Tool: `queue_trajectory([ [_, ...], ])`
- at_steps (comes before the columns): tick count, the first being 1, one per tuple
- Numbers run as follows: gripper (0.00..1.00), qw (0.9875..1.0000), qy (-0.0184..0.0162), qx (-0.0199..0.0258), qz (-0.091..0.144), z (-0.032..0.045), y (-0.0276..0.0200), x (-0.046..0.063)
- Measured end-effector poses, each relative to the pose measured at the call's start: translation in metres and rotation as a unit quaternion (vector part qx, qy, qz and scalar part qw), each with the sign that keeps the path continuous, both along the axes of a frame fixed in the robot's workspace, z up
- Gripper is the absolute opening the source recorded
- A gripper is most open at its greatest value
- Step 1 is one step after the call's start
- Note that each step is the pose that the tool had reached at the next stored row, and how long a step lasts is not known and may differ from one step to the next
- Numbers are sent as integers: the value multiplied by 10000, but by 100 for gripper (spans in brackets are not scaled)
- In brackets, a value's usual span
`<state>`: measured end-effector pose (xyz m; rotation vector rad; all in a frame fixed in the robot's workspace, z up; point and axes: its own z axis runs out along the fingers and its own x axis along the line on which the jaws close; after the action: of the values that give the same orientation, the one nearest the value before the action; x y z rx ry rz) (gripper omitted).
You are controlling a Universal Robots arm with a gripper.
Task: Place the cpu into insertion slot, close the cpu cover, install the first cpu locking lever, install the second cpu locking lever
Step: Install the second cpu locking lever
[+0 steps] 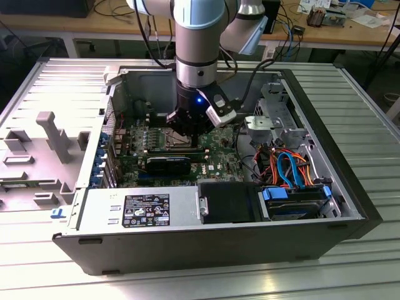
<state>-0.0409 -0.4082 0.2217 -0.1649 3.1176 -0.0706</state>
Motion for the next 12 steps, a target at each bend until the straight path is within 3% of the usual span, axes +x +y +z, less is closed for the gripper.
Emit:
queue_trajectory([
  [6,11,10000,0,0,1,-58,0,-2],
  [12,11,10000,0,0,2,-95,0,-109],
])
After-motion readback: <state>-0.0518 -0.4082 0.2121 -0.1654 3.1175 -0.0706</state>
